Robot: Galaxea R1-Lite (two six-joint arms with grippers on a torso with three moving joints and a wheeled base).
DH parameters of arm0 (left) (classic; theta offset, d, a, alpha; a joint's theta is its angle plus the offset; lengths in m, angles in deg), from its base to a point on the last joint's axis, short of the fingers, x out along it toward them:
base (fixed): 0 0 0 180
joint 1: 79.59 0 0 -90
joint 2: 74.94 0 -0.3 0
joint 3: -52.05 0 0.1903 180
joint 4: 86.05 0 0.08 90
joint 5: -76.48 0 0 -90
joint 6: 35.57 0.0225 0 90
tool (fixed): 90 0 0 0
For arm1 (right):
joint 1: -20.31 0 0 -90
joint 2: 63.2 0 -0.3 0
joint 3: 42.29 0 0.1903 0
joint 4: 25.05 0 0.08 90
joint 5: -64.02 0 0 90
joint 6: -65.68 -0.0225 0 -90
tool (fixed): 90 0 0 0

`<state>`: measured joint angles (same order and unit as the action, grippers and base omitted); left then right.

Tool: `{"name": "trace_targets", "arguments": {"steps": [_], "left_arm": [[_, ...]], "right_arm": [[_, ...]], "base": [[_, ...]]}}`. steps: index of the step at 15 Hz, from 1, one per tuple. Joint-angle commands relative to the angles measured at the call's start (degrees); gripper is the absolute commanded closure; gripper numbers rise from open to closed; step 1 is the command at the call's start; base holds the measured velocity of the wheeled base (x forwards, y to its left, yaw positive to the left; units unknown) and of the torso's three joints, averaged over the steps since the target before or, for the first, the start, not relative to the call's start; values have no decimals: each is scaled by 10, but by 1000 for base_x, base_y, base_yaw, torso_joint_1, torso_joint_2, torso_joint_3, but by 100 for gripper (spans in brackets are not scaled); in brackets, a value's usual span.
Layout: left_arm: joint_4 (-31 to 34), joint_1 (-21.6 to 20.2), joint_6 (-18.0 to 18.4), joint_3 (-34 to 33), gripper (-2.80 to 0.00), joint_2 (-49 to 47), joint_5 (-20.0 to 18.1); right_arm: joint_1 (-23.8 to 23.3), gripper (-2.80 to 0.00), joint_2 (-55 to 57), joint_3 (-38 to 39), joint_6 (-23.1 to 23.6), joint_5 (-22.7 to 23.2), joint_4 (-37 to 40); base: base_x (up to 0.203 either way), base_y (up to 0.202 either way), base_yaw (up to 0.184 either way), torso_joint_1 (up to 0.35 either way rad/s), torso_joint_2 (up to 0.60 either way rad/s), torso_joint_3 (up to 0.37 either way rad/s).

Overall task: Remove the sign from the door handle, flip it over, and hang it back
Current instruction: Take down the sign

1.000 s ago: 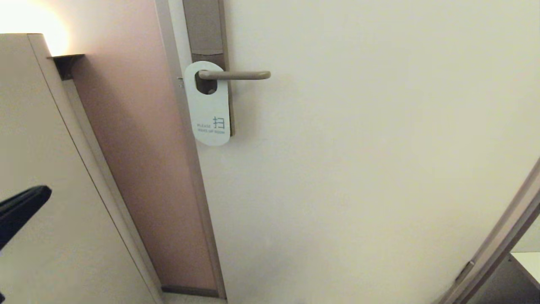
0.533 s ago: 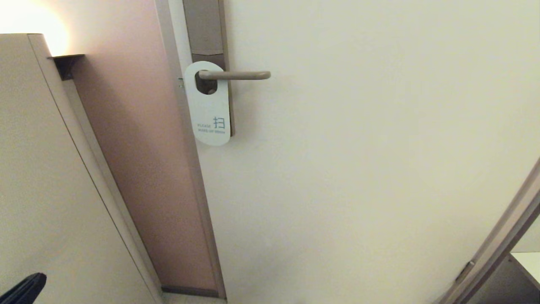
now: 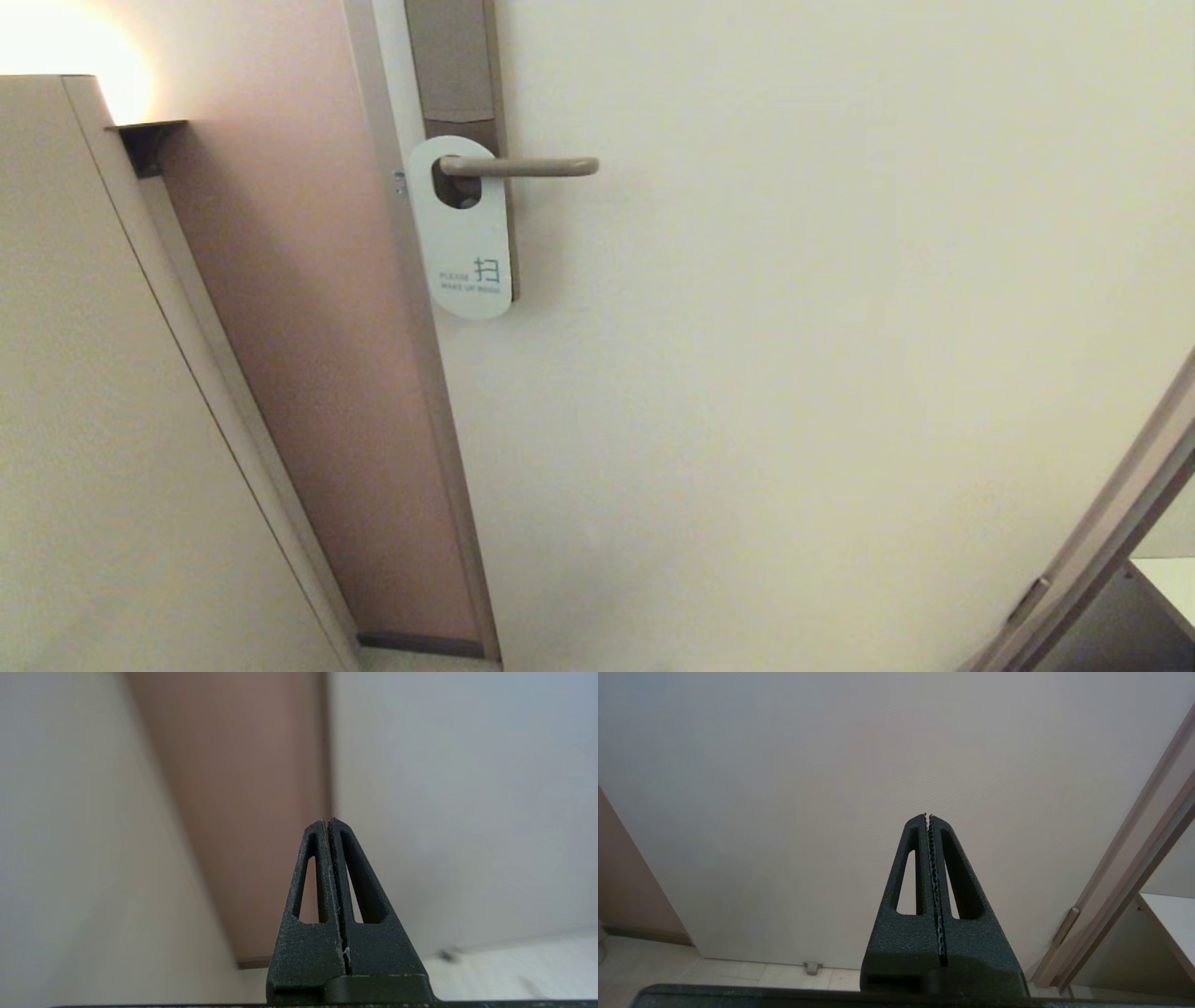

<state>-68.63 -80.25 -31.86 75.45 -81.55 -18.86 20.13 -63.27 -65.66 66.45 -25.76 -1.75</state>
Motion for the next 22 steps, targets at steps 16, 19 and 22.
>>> {"name": "trace_targets", "arguments": {"steps": [16,19,22], "left_arm": [[61,0,9,0,0,66,49],[61,0,11,0,0,66,49],[61,0,9,0,0,66,49]], "right_arm": [[0,0,1,0,0,0,0],[0,0,1,0,0,0,0],[0,0,1,0,0,0,0]], "base": [[0,0,0,0,0,0],[0,0,0,0,0,0],[0,0,0,0,0,0]]}}
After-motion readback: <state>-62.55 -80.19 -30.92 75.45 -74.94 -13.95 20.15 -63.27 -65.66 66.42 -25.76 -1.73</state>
